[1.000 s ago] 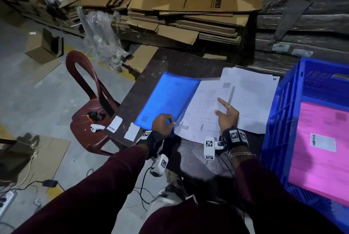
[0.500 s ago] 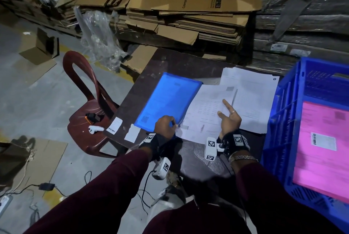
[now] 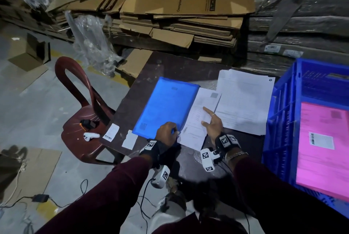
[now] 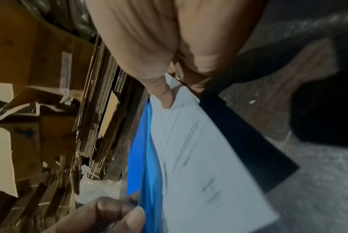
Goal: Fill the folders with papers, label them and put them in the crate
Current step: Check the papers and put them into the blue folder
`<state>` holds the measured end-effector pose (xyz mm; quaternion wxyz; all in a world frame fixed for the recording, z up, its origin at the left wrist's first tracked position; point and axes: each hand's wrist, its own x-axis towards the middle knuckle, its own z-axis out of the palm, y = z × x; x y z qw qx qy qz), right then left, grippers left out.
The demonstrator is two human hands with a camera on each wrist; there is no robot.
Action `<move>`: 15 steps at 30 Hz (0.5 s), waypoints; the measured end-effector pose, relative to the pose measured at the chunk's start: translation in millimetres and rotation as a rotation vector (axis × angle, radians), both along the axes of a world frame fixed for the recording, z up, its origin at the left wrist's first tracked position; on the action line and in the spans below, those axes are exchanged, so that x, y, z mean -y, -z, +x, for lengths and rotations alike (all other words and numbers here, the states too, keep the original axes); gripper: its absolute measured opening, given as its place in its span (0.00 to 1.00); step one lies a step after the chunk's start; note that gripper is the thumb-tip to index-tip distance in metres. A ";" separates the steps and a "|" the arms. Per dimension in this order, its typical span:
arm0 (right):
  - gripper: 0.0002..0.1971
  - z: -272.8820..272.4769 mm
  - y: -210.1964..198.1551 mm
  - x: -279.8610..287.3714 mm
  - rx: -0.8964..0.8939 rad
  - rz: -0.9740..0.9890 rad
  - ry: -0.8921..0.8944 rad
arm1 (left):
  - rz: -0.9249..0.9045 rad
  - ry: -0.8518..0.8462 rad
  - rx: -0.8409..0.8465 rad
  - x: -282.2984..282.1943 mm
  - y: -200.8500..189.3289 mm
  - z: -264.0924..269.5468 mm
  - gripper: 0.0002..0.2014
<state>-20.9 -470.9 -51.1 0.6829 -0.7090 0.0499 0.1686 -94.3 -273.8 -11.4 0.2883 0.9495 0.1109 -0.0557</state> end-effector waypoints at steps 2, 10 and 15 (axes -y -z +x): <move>0.34 6.9 0.8 -1.8 0.026 -0.053 -0.036 | -0.016 0.011 0.013 -1.2 3.4 0.0 0.07; 0.29 -3.5 5.5 7.5 -0.030 -0.342 0.180 | 0.052 0.003 -0.090 -54.3 5.7 11.4 0.31; 0.28 -1.8 -1.3 -6.2 -0.028 -0.468 0.030 | 0.193 0.236 -0.447 -94.8 12.7 12.1 0.43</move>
